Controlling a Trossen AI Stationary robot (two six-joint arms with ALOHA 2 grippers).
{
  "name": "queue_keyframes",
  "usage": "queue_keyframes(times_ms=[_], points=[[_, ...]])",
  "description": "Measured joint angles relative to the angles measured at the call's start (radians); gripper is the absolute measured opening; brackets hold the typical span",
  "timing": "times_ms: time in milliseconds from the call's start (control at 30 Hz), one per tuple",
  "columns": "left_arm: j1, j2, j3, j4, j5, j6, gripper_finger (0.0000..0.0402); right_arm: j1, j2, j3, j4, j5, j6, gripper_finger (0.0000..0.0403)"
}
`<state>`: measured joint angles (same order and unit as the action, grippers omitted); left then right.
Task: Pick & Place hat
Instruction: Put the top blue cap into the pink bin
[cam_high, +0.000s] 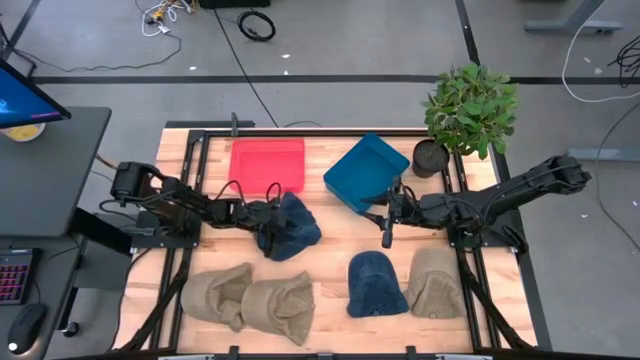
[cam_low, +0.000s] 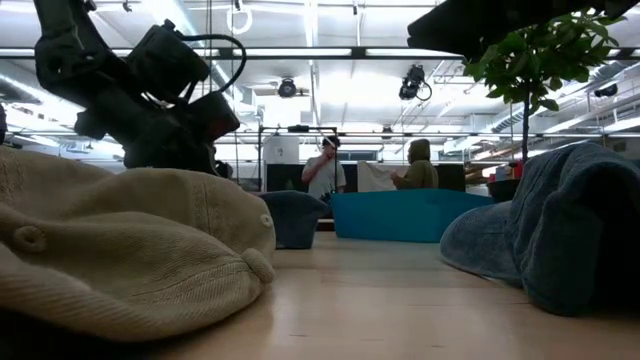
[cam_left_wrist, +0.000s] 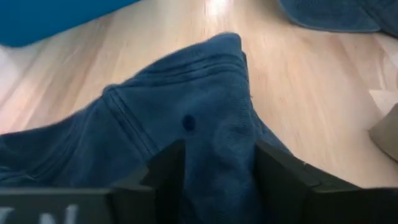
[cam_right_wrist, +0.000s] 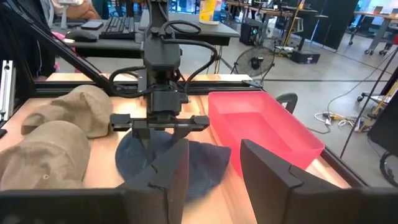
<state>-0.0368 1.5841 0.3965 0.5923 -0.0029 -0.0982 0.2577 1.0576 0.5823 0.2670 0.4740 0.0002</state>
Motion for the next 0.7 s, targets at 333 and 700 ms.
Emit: queue_keyframes(times_ms=[333,700], points=[[-0.002,-0.037,-0.003,-0.007,-0.002,-0.100,0.0015,0.000,0.000,0.000,-0.025,0.000,0.000,0.0151],[0.026,-0.397,-0.002,-0.078,-0.003,0.010,0.0015,0.000,0.000,0.000,-0.061,0.000,-0.001,0.0151]])
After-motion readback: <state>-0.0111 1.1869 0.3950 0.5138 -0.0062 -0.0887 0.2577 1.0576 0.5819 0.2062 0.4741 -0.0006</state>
